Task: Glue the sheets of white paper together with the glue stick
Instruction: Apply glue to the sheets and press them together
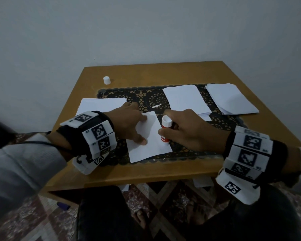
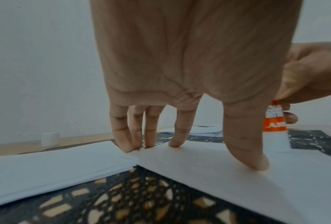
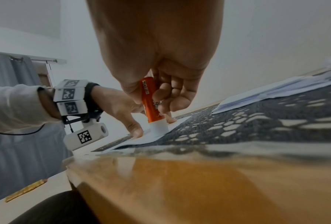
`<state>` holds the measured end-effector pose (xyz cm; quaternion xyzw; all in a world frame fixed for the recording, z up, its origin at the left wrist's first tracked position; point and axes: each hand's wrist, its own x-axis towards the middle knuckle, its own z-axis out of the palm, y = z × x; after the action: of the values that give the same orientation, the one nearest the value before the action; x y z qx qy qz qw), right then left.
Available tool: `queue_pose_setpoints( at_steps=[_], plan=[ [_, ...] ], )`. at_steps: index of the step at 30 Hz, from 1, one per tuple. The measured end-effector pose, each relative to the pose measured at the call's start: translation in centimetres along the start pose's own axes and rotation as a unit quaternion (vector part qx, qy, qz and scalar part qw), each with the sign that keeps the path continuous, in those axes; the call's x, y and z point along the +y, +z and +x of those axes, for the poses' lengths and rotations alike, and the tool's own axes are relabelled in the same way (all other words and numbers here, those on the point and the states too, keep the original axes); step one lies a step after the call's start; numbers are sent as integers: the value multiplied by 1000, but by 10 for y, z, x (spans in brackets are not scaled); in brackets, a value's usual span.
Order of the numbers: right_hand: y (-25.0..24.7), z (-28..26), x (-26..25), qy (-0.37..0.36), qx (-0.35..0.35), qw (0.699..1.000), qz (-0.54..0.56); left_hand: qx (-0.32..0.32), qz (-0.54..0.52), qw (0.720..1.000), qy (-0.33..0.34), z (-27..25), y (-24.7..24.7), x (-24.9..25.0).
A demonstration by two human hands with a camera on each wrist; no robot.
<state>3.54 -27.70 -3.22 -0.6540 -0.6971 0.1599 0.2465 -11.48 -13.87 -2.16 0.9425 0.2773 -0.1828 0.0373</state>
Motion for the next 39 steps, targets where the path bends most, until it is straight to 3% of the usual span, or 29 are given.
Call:
queue_pose_setpoints(
  at_steps=[10, 13, 18, 20, 23, 25, 29, 34, 37, 39],
  plan=[
    [-4, -21, 0, -17, -2, 1000, 3, 14, -64, 997, -46, 15, -3, -5],
    [-18, -22, 0, -23, 27, 999, 29, 31, -126, 990, -52, 17, -9, -8],
    [-47, -12, 9, 41, 79, 994, 62, 88, -180, 980, -16, 12, -17, -15],
    [-52, -9, 13, 57, 90, 992, 65, 111, -253, 961, -14, 5, -16, -19],
    [-53, -5, 15, 73, 105, 990, 67, 219, -355, 908, -48, -11, -12, -18],
    [-51, -1, 17, 78, 115, 988, 72, 255, -323, 907, -87, -21, -6, -14],
    [-41, 12, 19, 81, 105, 989, 58, 132, -173, 967, -134, -35, 10, -3],
    [-27, 28, 18, 63, 106, 992, 24, 71, -13, 980, -184, -42, 13, -2],
    [-23, 38, 20, 52, 106, 993, -2, 111, 38, 979, -167, -42, 11, -1],
    [-19, 44, 21, 49, 93, 994, -12, 155, 9, 983, -99, -39, 9, 2]
  ],
)
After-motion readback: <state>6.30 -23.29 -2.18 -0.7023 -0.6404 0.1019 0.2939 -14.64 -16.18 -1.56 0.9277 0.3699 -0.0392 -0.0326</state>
